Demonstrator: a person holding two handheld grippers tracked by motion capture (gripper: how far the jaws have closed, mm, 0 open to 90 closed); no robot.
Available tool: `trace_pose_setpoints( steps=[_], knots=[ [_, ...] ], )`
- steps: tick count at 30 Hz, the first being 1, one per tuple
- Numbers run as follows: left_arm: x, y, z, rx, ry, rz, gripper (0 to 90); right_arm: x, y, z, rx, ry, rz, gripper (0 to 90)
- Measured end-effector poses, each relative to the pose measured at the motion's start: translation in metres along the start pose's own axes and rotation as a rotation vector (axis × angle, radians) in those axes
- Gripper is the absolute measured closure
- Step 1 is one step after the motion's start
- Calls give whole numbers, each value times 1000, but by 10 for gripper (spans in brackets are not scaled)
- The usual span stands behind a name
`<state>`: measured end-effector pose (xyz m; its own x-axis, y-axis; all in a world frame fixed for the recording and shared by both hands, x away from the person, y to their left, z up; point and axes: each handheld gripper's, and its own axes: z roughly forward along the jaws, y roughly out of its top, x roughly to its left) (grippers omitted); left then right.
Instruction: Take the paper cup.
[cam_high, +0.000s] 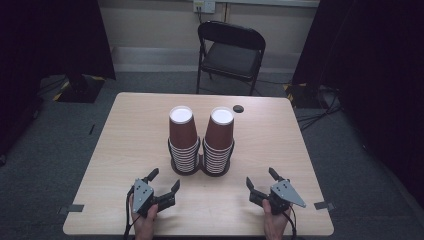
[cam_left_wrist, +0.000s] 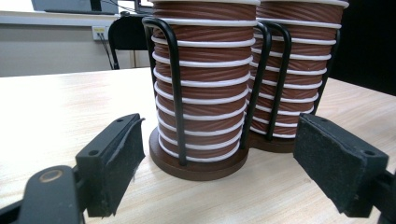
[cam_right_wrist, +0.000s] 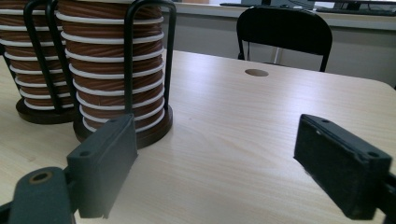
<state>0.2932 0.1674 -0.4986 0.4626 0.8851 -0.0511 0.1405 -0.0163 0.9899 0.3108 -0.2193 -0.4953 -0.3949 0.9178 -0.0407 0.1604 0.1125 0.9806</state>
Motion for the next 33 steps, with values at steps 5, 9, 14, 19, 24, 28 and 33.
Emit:
trace_pose_setpoints(
  steps=[5, 9, 14, 19, 24, 28, 33],
  knots=[
    [2, 1, 1, 11, 2, -26, 159, 0, 1, 0, 24, 7, 10, 128],
    [3, 0, 1, 10, 2, -31, 158, 4, 4, 0, 47, 27, 17, 132],
    [2, 1, 1, 12, -7, -24, 158, 10, 10, 1, 52, 64, 28, 135],
    [3, 0, 0, 12, -13, -27, 158, 13, 14, 4, 53, 79, 29, 156],
    [3, 1, 0, 20, -20, -27, 157, 17, 22, 5, 50, 113, 24, 199],
    [3, 1, 2, 37, -18, -28, 157, 18, 27, 4, 25, 138, 33, 203],
    [4, 1, 2, 35, -32, -31, 157, 21, 35, 5, -6, 150, 23, 211]
  ],
)
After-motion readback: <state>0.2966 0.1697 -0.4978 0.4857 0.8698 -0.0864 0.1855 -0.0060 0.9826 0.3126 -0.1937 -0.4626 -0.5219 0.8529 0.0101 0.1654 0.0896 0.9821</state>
